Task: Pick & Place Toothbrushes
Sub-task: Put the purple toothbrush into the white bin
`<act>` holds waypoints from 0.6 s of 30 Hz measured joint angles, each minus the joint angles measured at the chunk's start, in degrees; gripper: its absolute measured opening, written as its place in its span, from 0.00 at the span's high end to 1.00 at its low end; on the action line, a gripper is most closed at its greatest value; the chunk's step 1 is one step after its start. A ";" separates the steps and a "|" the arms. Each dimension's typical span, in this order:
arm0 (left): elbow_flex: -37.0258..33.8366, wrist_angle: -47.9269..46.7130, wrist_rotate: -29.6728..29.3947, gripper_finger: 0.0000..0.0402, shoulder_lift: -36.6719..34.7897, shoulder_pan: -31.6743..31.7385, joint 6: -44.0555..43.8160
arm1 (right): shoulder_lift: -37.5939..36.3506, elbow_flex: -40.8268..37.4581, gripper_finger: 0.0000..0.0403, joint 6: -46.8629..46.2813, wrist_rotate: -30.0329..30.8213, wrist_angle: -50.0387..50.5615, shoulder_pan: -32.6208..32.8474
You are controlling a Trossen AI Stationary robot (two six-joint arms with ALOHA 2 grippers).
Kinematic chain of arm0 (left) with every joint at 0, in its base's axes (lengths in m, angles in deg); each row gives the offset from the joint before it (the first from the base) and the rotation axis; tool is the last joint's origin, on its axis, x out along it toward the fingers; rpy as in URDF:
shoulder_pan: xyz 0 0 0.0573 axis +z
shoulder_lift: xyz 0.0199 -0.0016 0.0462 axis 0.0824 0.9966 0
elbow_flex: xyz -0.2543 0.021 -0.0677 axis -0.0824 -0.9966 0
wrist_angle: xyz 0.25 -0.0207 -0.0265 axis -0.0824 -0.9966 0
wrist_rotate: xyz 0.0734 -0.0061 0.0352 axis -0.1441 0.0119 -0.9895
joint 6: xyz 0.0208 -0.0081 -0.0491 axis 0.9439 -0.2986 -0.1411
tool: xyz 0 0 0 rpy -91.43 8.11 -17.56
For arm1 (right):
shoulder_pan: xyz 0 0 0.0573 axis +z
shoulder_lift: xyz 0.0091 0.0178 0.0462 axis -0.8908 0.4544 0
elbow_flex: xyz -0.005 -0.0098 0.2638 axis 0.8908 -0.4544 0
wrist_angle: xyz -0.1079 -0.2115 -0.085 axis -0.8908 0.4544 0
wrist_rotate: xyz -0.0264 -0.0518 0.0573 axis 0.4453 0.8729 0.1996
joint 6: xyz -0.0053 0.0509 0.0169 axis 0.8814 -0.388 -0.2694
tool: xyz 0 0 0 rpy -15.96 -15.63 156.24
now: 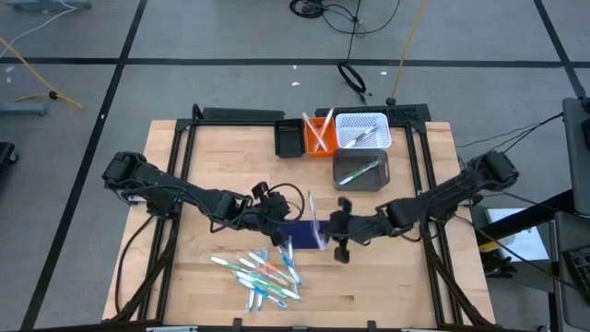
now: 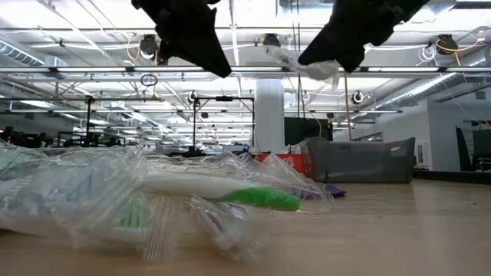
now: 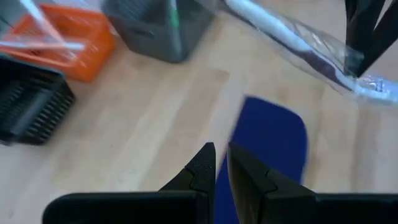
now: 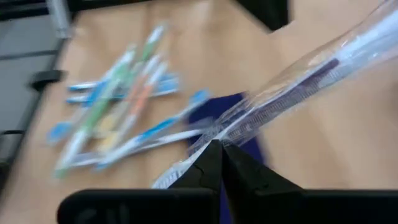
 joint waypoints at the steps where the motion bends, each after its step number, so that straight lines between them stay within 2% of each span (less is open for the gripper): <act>1: 0.00 0.64 -0.64 0.89 0.00 0.39 0.60 | -0.98 0.00 1.00 1.41 1.94 1.09 -0.07; 4: 0.00 3.65 -1.39 0.89 0.02 1.88 2.49 | -2.87 -0.84 1.00 5.06 4.60 1.00 -1.13; 13: 0.02 15.99 -1.26 0.89 0.00 8.67 9.39 | -6.03 -7.11 1.00 13.70 4.73 -2.67 -8.80; 18: 0.02 19.00 4.55 0.89 0.00 13.69 8.71 | -8.20 -9.32 1.00 17.62 3.21 -6.74 -11.24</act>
